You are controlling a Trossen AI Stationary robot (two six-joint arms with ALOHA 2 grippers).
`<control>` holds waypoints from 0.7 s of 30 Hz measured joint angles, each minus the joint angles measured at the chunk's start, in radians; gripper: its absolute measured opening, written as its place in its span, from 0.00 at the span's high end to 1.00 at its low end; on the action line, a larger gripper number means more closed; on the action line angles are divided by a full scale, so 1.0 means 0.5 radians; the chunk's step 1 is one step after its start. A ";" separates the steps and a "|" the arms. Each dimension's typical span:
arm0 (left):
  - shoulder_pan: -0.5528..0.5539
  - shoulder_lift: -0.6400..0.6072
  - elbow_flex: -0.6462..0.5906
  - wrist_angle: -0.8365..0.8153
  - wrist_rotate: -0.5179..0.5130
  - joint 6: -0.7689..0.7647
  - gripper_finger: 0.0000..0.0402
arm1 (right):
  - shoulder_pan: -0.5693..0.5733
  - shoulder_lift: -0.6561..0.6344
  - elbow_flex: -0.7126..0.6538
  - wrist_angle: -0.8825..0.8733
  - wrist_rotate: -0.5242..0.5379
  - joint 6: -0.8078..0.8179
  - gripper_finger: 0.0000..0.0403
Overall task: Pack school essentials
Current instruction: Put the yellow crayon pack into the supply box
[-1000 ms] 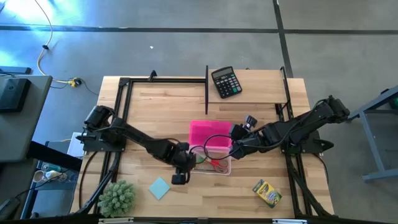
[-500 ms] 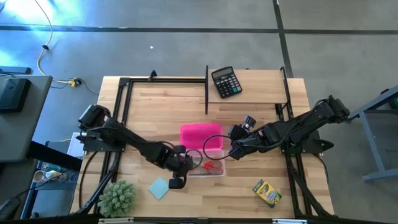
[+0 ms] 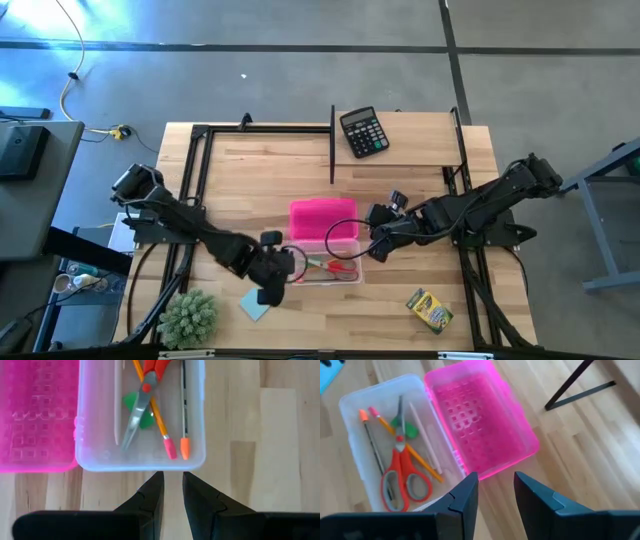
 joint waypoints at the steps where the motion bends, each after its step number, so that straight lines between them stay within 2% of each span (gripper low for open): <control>1: -0.019 -0.005 -0.012 0.010 -0.019 -0.014 0.85 | 0.001 0.000 0.000 -0.001 -0.024 0.000 0.70; 5: -0.061 -0.015 -0.131 0.050 -0.025 -0.098 0.85 | 0.001 0.000 0.000 0.000 -0.098 0.015 0.66; 11: -0.073 -0.062 -0.346 0.128 -0.006 -0.279 0.85 | 0.001 0.000 -0.001 0.006 -0.161 0.034 0.49; 16: -0.075 -0.175 -0.454 0.201 -0.002 -0.325 0.85 | 0.001 0.000 -0.001 -0.085 -0.293 0.215 0.36; 21: -0.056 -0.309 -0.468 0.197 0.000 -0.319 0.85 | 0.049 0.000 -0.001 -0.302 -0.324 0.438 0.32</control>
